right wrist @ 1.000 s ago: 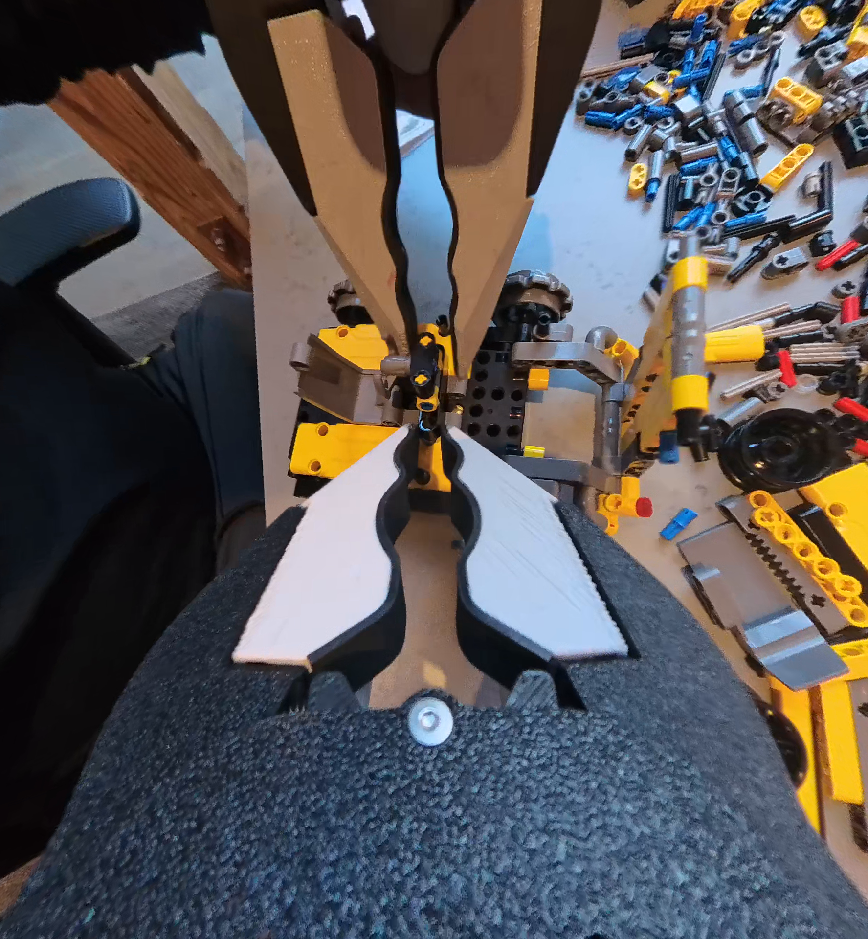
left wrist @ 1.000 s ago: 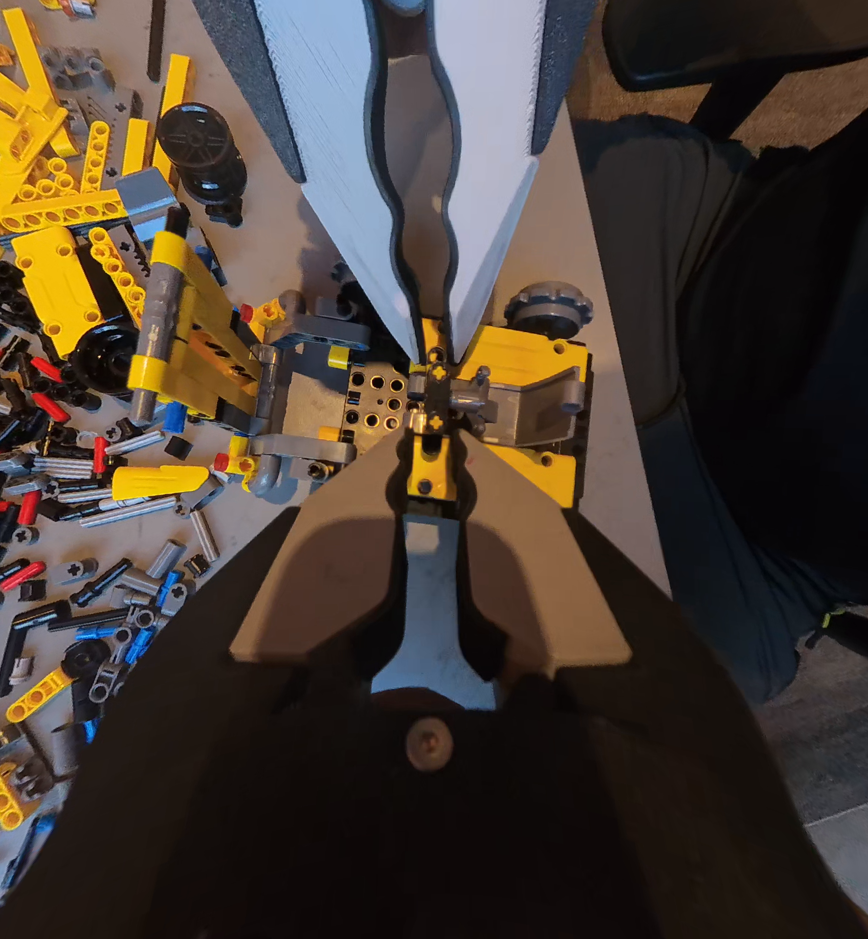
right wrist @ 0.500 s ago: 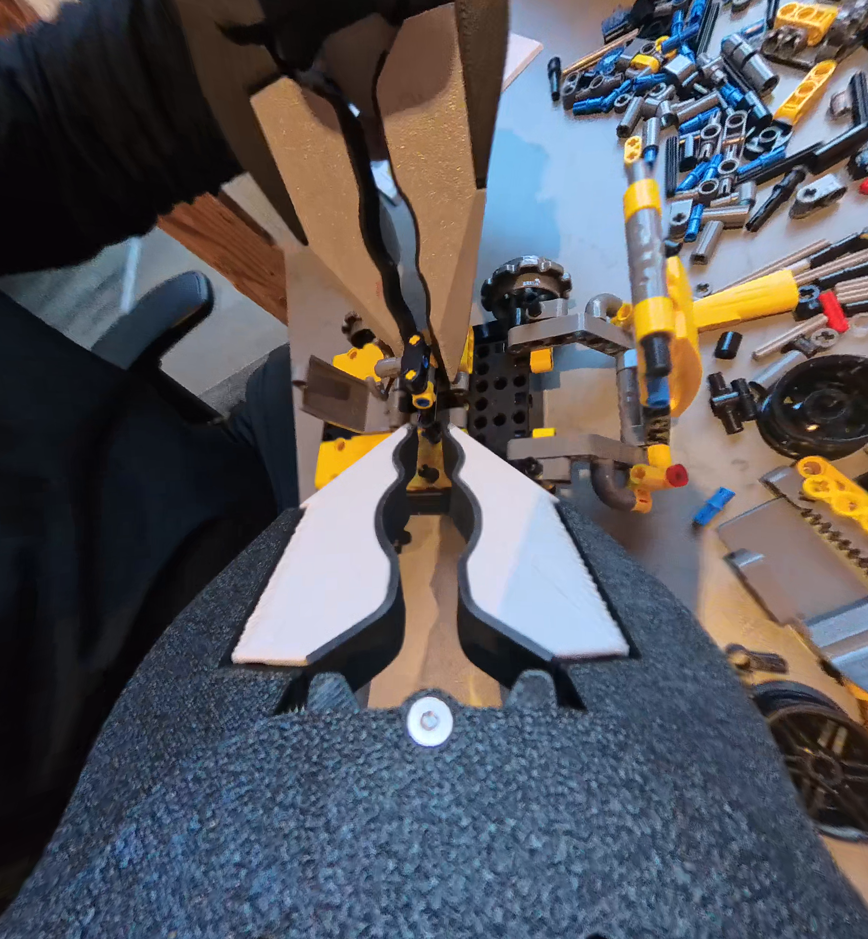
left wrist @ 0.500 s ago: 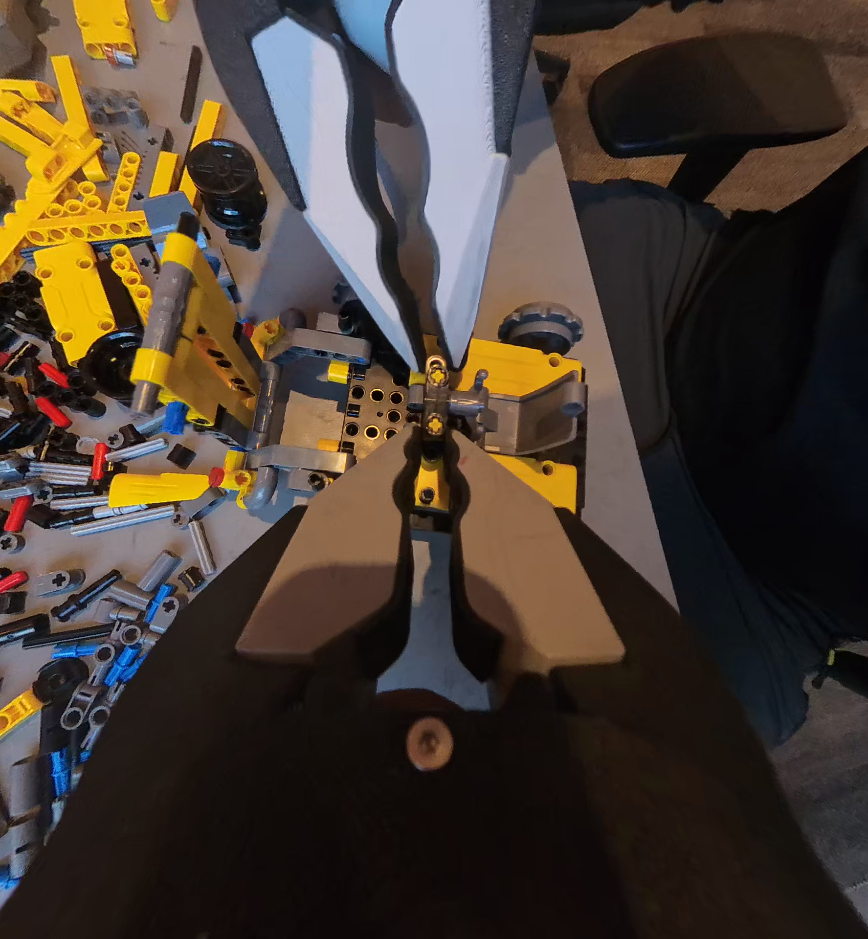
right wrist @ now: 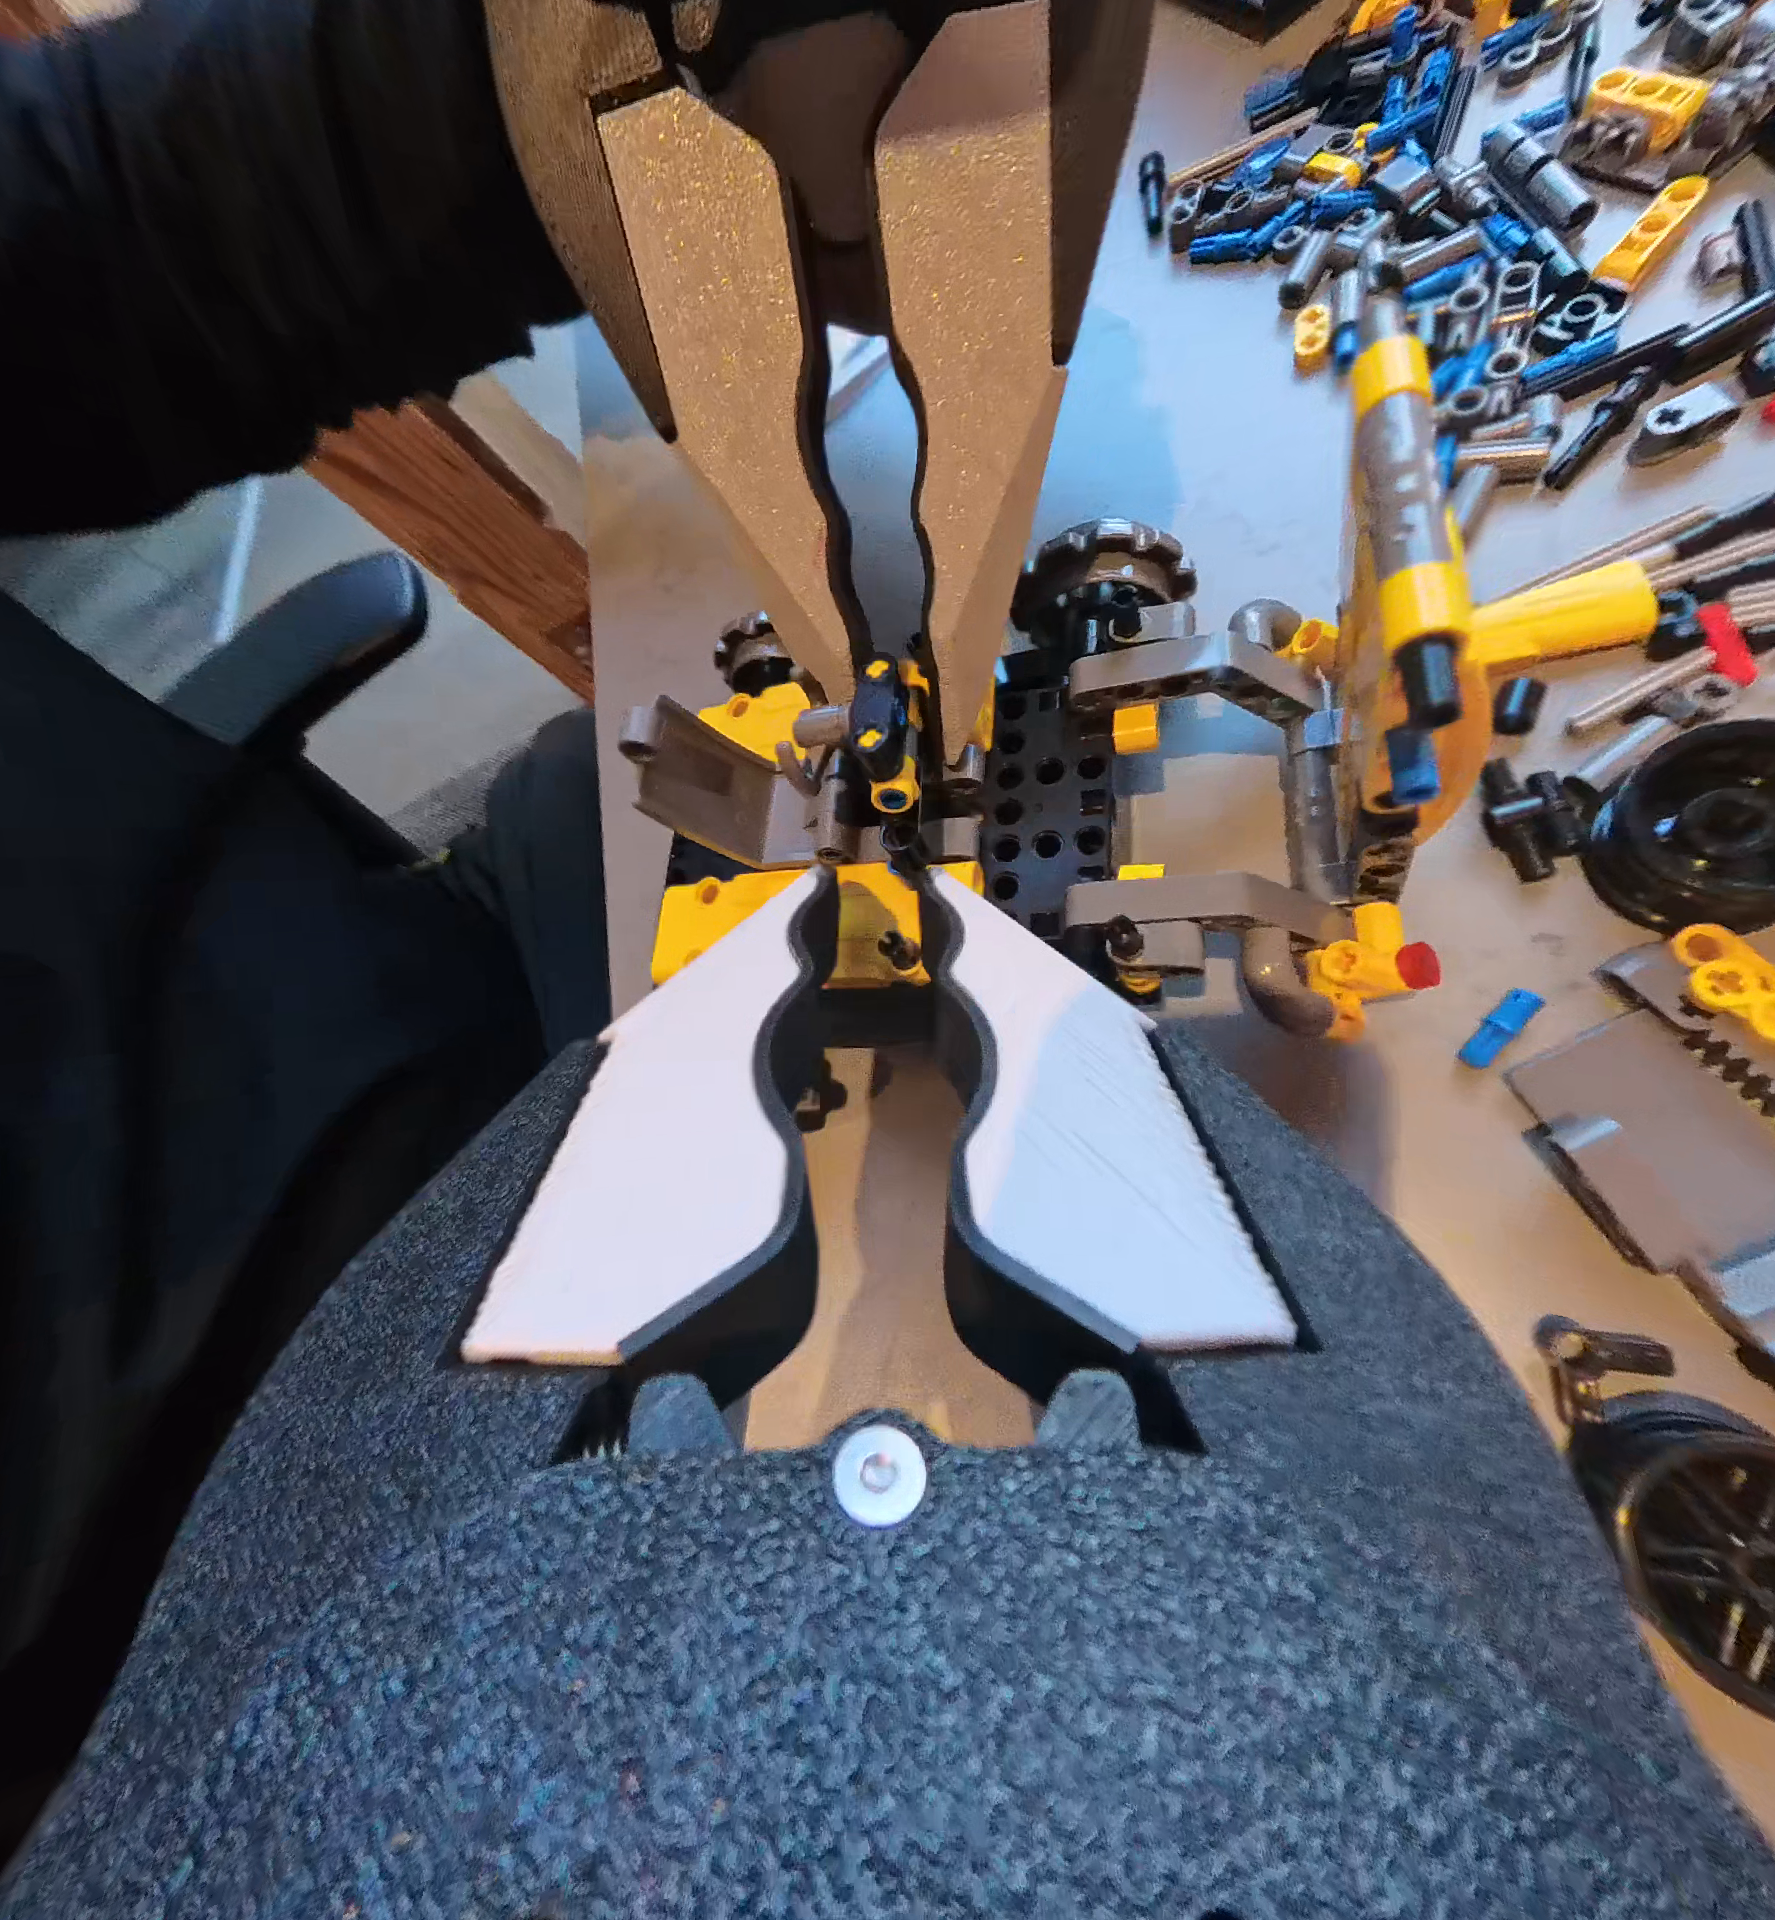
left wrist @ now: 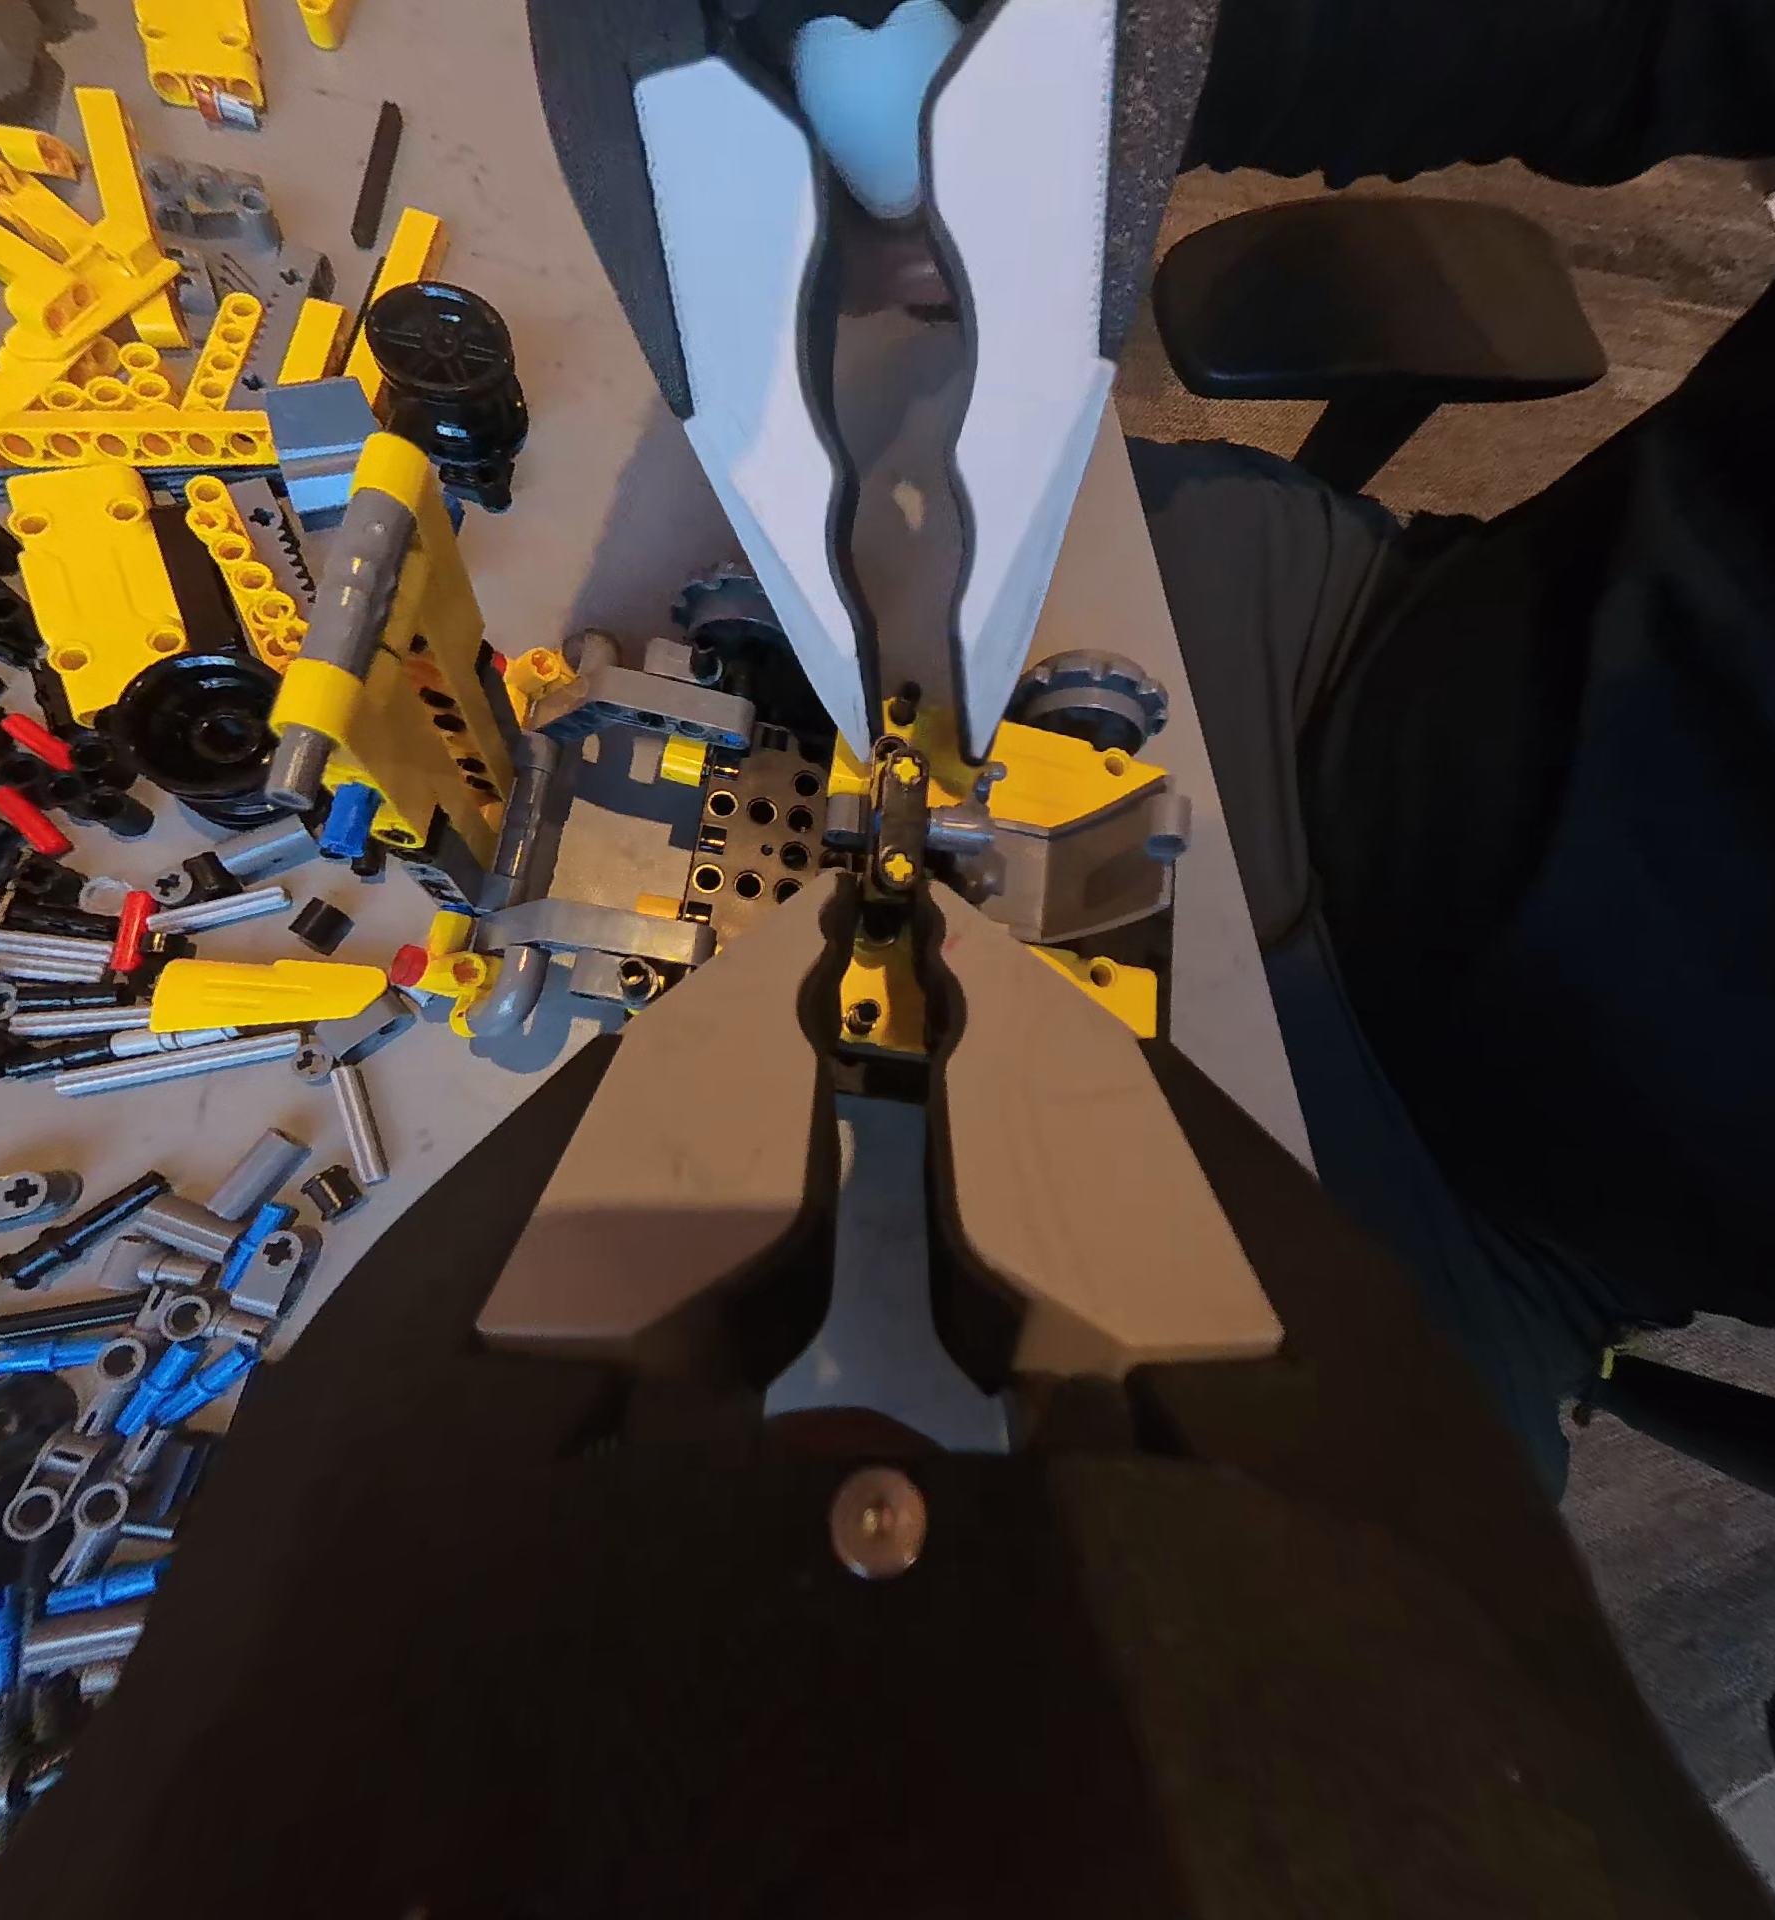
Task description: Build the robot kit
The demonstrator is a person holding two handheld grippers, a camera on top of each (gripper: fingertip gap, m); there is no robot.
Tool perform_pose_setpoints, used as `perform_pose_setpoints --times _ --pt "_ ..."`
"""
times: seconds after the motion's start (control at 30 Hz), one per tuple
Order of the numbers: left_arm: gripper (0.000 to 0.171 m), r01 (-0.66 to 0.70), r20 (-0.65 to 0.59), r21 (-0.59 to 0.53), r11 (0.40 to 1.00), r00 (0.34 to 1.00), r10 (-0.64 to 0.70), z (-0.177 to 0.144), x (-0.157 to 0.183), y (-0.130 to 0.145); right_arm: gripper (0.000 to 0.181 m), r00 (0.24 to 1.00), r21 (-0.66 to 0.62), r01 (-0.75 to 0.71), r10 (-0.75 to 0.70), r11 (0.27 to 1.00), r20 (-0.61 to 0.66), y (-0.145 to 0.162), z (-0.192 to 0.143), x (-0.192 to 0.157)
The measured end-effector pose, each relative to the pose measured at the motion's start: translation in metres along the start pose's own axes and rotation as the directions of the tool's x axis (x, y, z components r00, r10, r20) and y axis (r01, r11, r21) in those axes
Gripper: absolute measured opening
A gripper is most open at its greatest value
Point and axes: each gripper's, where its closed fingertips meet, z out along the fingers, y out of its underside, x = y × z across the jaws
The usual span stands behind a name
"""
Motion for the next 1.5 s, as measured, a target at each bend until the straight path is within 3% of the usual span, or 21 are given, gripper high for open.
perform_pose_setpoints --times 0.13,0.43,1.0,1.1,1.33,1.43,1.5 --pt "0.006 -0.021 -0.007 0.009 1.000 1.000 0.022 0.000 0.002 0.000 0.004 0.990 0.010 -0.123 0.122 0.992 0.067 -0.001 0.001 0.002" --pt "0.004 -0.113 0.148 0.006 0.994 0.983 0.111 0.000 -0.001 0.000 0.013 0.863 -0.002 -0.449 0.434 0.893 0.260 -0.006 0.000 -0.003" --pt "0.004 -0.134 0.222 0.034 0.990 0.967 0.123 -0.002 0.000 0.001 0.007 0.724 -0.007 -0.662 0.642 0.749 0.250 -0.010 0.002 0.000" --pt "0.004 -0.129 0.213 0.043 0.991 0.970 0.117 -0.002 -0.001 0.002 0.006 0.749 0.021 -0.643 0.623 0.765 0.225 -0.011 0.003 0.002" --pt "0.004 -0.027 0.110 0.134 0.991 0.994 0.013 -0.004 -0.005 0.001 0.005 0.917 0.116 -0.395 0.400 0.911 -0.016 -0.014 0.002 0.007" --pt "0.004 0.047 0.044 0.171 0.984 0.998 -0.055 -0.005 -0.006 0.001 0.003 0.964 0.114 -0.194 0.211 0.974 -0.160 -0.015 0.001 0.009" --pt "0.004 0.086 0.021 0.193 0.977 0.996 -0.092 -0.006 -0.009 0.001 0.000 0.958 0.094 0.000 0.027 0.996 -0.285 -0.019 -0.003 0.011"
